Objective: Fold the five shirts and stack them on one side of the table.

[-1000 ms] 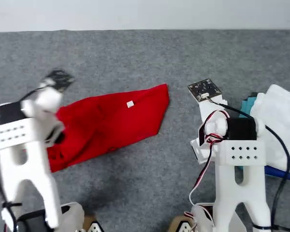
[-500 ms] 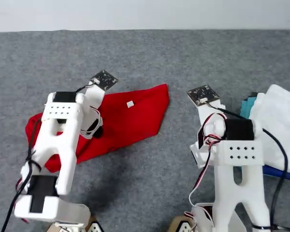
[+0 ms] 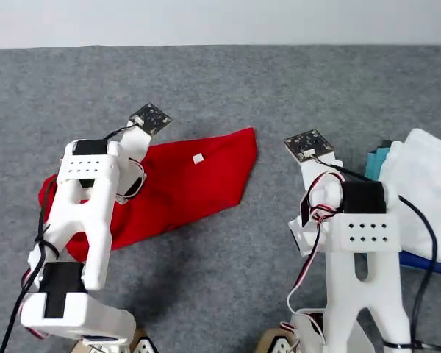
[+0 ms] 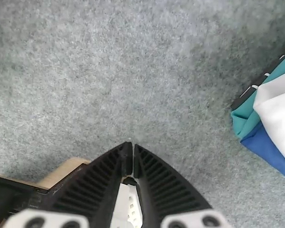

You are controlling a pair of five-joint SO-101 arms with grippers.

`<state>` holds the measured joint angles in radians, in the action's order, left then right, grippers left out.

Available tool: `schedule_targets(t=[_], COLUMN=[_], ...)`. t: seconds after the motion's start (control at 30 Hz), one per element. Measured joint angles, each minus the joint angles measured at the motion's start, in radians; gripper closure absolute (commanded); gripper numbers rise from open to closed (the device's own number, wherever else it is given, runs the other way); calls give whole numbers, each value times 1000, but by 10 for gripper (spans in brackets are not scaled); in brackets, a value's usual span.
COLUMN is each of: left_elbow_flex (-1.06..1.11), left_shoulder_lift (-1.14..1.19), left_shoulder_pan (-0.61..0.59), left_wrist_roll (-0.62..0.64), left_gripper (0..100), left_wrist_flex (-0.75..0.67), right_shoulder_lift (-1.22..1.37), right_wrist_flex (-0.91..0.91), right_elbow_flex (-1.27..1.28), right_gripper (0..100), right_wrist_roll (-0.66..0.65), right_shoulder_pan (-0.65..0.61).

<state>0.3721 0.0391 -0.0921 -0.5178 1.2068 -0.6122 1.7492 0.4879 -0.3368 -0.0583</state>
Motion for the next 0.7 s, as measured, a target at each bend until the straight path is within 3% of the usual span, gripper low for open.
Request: schedule_targets(t=[0.23,0.7], left_elbow_flex=[-77,-97], left_shoulder_lift=[0,66], left_shoulder_pan=[0,-66], left_wrist_roll=[-5,8], left_gripper=[839,829], left_wrist_flex=[127,132], right_shoulder_lift=[0,0], right_wrist_flex=[0,0], right_elbow_flex=[0,0], right_gripper=[989,989], right_wrist_roll=[0,0], right_shoulder_pan=[-2,-2])
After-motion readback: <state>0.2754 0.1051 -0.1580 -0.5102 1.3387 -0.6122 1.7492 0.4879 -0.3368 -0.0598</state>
